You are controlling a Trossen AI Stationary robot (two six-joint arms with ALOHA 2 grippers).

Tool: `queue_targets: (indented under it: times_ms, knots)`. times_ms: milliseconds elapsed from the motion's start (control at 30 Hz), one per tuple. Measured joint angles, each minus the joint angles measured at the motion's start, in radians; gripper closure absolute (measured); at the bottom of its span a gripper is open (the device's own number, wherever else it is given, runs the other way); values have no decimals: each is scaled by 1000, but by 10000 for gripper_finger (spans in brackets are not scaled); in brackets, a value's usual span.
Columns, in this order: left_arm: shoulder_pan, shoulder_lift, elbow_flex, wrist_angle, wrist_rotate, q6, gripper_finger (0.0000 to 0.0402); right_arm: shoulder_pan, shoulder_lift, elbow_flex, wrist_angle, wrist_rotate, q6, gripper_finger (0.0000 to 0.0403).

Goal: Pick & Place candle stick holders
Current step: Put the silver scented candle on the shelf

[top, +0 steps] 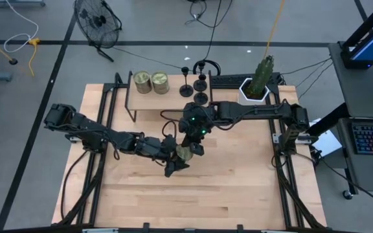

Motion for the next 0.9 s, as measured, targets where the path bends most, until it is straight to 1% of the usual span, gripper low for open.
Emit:
queue_targets:
  times_ms: [200, 333, 500, 567, 633, 700, 800, 867, 900]
  knots:
    - [1, 0, 0, -34, -11, -18, 45, -15, -20, 0, -22, -8, -5, 327]
    - [2, 8, -9, -108, -30, -56, 45, -31, -46, 3, -36, -32, -5, 294]
    - [-14, 1, -4, -162, -87, -111, 46, -63, -98, 0, -72, 0, -34, 276]
    - [-24, -8, -6, -161, -135, -118, 46, -71, -134, 0, -106, 26, -57, 276]
    - [-30, -22, -2, -148, -216, -125, 46, -73, -169, 0, -145, 66, -86, 279]
    - [-41, -56, -4, -192, -335, -126, 46, -76, -202, 0, -187, 123, -118, 282]
    - [-50, -87, -3, -181, -569, -125, 46, -78, -250, -1, -258, 208, -160, 287]
    - [-63, -121, -4, -192, -753, -108, 46, -78, -283, -6, -285, 239, -177, 289]
    - [-65, -129, -3, -170, -844, -95, 46, -77, -304, -19, -294, 254, -182, 289]
